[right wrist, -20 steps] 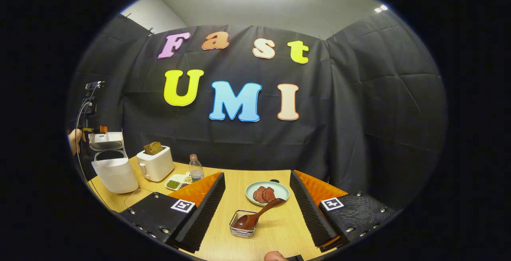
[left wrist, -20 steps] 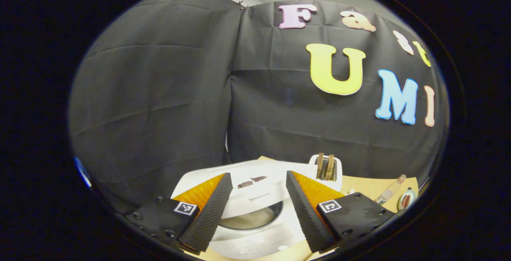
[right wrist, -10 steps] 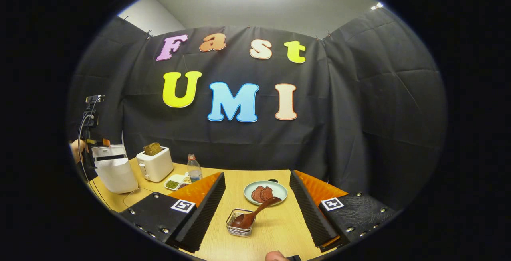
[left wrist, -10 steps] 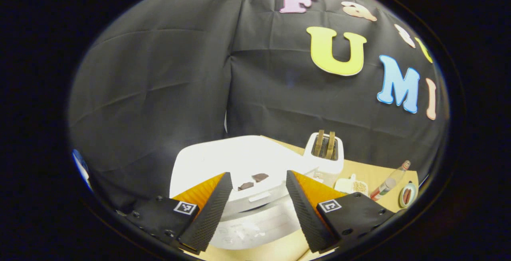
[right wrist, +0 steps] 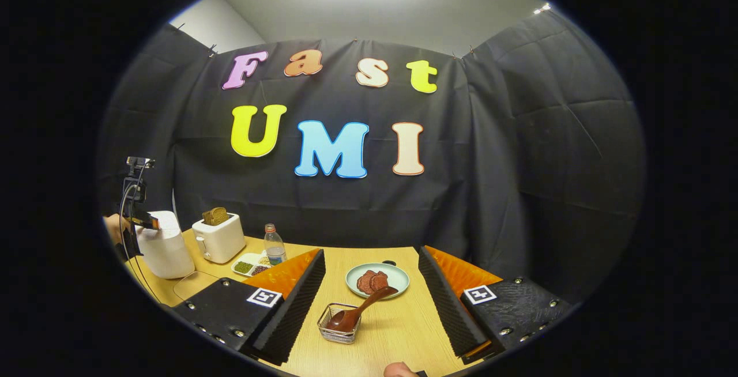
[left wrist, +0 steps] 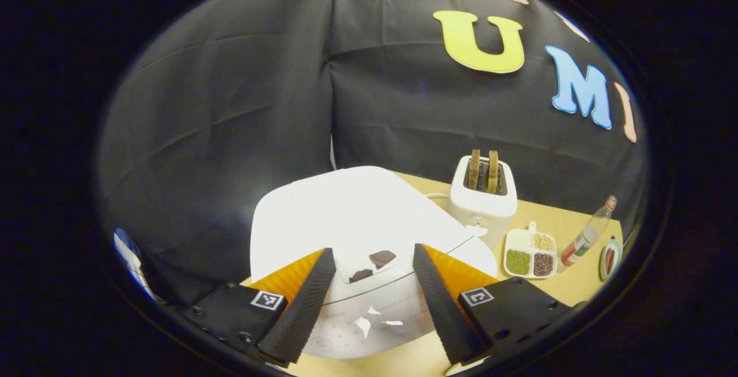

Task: Close the left gripper, press the button to open the rice cooker; take a wooden spoon from the chopstick holder with the right hand, scoop a spoonful of rice and pour it into the rice cooker, then put the wooden spoon back into the chopstick holder.

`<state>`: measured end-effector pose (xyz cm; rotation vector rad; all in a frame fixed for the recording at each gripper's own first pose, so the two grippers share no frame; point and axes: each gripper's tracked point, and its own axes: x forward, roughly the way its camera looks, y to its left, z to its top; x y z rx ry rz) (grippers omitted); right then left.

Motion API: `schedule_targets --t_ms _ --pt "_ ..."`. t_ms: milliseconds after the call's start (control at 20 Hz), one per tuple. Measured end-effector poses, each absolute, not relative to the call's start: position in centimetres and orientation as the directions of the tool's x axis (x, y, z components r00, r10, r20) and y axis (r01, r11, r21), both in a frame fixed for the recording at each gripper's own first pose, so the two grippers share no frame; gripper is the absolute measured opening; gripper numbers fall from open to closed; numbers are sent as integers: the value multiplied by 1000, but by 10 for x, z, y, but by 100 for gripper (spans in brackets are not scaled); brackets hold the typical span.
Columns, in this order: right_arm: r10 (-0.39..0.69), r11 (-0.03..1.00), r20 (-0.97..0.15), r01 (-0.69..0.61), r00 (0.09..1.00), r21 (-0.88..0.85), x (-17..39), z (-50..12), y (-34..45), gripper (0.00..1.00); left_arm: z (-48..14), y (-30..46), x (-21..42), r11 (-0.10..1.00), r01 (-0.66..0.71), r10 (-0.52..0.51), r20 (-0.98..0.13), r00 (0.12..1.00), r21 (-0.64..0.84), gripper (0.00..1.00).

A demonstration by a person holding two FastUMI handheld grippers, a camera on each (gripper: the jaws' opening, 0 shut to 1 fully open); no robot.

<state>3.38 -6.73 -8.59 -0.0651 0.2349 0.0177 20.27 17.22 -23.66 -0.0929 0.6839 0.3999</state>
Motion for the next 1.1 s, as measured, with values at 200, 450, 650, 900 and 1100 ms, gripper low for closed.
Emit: schedule_targets --t_ms 200,450,650,900,1100 --pt "21 998 -223 -35 975 -56 40 -86 -57 99 -235 172 206 918 -395 327 -616 717 28 98" --pt "61 997 -174 -69 983 -41 51 -63 -35 99 -215 167 209 935 -353 301 -557 774 15 95" --pt "104 994 -134 -109 985 -27 56 -45 -9 99 -131 152 199 961 -278 263 -357 896 10 98" --pt "151 988 -98 -152 984 -1 57 -22 22 99 -30 117 151 981 -182 170 -167 971 -61 94" --pt "166 986 -44 -165 985 15 53 -1 38 99 8 95 97 993 -114 110 -84 990 -43 96"
